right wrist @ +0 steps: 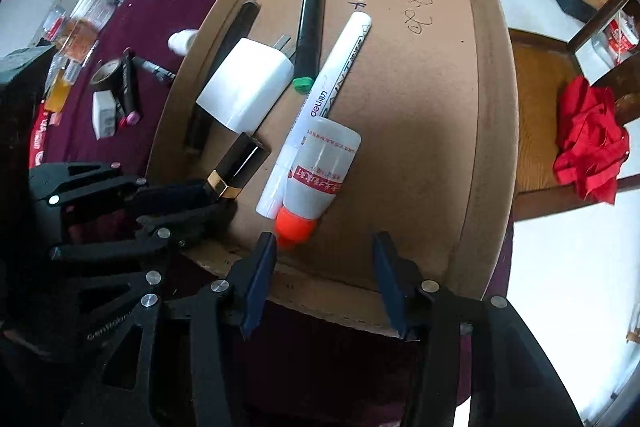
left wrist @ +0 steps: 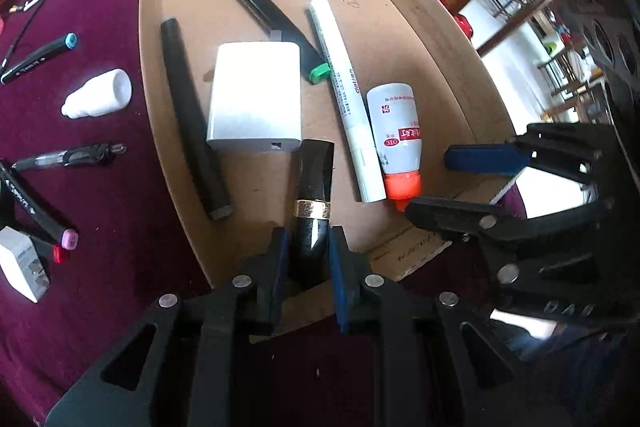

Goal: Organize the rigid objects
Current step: 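Carry the bottle and lipstick tube into the box and open both grippers, then grasp the small white dropper bottle with the right gripper while the left grasps a black marker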

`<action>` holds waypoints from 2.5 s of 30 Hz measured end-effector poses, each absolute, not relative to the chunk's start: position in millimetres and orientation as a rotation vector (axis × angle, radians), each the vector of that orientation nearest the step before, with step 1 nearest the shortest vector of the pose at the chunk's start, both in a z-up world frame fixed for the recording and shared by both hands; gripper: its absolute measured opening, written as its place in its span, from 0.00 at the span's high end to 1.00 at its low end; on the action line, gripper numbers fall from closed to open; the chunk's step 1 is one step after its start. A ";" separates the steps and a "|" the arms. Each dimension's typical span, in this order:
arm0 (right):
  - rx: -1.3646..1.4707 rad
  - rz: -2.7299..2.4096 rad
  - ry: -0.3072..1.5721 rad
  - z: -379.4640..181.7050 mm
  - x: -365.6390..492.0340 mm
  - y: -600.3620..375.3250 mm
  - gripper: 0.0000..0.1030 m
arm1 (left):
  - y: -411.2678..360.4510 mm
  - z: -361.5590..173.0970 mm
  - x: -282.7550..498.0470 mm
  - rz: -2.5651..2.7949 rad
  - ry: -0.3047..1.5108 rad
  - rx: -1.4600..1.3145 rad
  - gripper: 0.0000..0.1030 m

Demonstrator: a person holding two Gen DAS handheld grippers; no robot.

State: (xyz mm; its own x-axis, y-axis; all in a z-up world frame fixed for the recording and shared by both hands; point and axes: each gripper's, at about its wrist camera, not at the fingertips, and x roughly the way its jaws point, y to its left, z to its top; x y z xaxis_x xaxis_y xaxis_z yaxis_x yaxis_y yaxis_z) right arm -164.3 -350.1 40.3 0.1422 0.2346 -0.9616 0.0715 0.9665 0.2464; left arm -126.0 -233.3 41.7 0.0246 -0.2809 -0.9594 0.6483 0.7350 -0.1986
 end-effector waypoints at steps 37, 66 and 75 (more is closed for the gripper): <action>-0.315 0.509 1.344 34.8 10.3 -190.9 0.77 | 50.9 92.0 -110.5 -0.182 1.183 -0.262 0.82; 0.301 0.337 1.170 101.2 -75.5 -261.0 0.78 | 52.4 12.7 45.8 0.085 1.404 -0.434 0.83; 0.363 0.314 1.157 100.1 -82.3 -277.4 0.78 | 42.5 14.6 10.0 0.032 1.395 -0.271 0.87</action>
State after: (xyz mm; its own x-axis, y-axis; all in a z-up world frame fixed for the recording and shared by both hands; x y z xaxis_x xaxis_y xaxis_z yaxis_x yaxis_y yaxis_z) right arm -82.3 -277.4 100.1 0.3703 0.4225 -0.8273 -0.0542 0.8989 0.4348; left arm 10.0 42.5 14.6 0.1800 -0.1370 -0.9741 -0.1814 0.9686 -0.1698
